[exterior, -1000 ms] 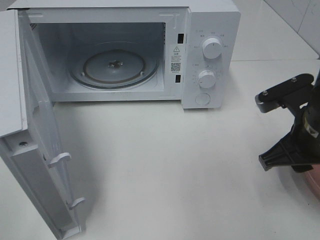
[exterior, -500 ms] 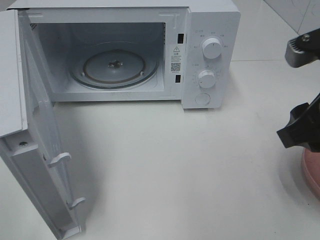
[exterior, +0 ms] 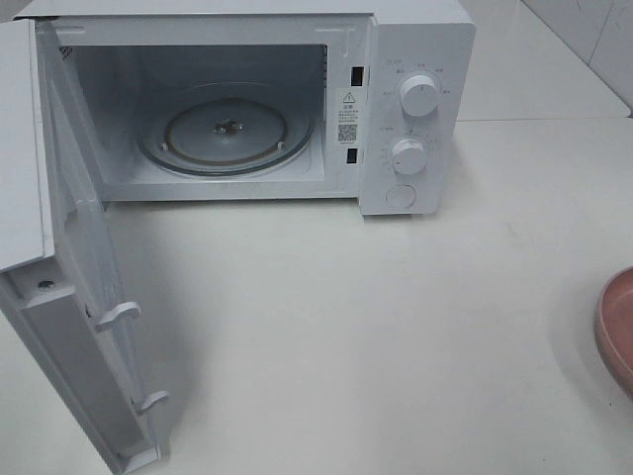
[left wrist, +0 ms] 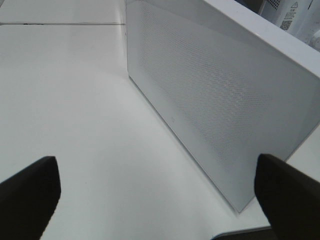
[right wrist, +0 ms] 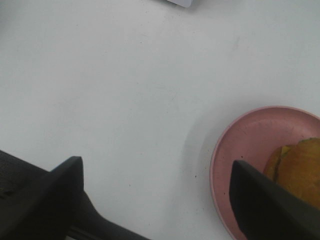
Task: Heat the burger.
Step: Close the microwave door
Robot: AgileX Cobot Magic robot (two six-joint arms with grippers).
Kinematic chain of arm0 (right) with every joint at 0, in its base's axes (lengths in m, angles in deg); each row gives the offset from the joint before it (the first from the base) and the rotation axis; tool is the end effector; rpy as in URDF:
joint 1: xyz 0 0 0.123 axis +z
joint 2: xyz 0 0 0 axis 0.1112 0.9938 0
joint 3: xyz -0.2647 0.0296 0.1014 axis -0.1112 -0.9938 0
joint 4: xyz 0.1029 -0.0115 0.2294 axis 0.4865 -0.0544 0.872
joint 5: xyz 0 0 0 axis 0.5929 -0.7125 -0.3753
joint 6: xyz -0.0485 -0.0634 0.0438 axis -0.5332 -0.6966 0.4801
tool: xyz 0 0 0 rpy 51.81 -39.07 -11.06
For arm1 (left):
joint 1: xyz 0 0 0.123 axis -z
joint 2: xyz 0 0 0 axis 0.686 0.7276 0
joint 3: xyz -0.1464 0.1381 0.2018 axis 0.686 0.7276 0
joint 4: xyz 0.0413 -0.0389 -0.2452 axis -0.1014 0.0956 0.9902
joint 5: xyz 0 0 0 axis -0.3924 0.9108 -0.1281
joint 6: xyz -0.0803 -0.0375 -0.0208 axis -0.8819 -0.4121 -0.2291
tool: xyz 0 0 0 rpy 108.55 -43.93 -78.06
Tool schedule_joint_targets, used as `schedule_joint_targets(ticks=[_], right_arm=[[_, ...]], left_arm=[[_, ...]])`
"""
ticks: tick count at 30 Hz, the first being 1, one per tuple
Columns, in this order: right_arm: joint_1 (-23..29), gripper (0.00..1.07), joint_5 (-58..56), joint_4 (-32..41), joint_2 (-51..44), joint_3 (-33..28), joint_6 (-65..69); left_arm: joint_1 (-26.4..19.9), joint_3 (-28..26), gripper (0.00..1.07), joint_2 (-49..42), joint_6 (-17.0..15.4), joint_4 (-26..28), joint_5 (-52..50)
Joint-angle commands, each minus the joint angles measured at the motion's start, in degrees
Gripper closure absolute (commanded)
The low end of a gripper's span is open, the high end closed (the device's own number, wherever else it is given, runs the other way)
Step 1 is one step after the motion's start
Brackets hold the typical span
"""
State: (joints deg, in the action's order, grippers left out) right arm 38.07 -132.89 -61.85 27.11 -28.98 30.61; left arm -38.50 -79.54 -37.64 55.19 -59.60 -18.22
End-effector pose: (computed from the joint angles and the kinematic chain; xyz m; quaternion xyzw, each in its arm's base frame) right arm 0.1067 0.0481 0.3088 -0.1878 0.9150 0.0352 0.3553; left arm -0.0101 -0.0092 0.2823 0.0621 0.8459 -0.0708 0.5249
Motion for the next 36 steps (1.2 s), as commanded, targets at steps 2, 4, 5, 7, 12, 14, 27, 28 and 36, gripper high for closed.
schedule_joint_targets(ticks=[2,4,5,7,12,14,27,28,36], right_arm=[[-0.06,0.31,-5.21,0.23,-6.19,0.29,-0.74],[-0.06,0.31,-6.30,0.23,-8.37,0.29,-0.74],[-0.06,0.31,-6.88,0.23,-9.22,0.29,-0.74],[-0.06,0.31,-8.08,0.23,-11.29,0.29,-0.74],[-0.06,0.31,-10.94,0.17,-15.47,0.29,-0.74],[-0.06,0.31,-11.46,0.17,-16.21,0.29,-0.74],[-6.47,0.31,-11.80,-0.06,-28.82,-6.65,-3.84],[-6.47,0.31,-11.80,-0.06,-28.82,-6.65,-3.84],[-13.41,0.31,-7.73,0.80,-34.55,-9.05,-5.44]], left_arm=[[-0.23,0.23,0.09,-1.03,-0.29,0.52,-0.11],[-0.23,0.23,0.09,-1.03,-0.29,0.52,-0.11],[-0.23,0.23,0.09,-1.03,-0.29,0.52,-0.11],[-0.23,0.23,0.09,-1.03,-0.29,0.52,-0.11],[-0.23,0.23,0.09,-1.03,-0.29,0.52,-0.11],[-0.23,0.23,0.09,-1.03,-0.29,0.52,-0.11],[-0.23,0.23,0.09,-1.03,-0.29,0.52,-0.11],[-0.23,0.23,0.09,-1.03,-0.29,0.52,-0.11],[-0.23,0.23,0.09,-1.03,-0.29,0.52,-0.11]])
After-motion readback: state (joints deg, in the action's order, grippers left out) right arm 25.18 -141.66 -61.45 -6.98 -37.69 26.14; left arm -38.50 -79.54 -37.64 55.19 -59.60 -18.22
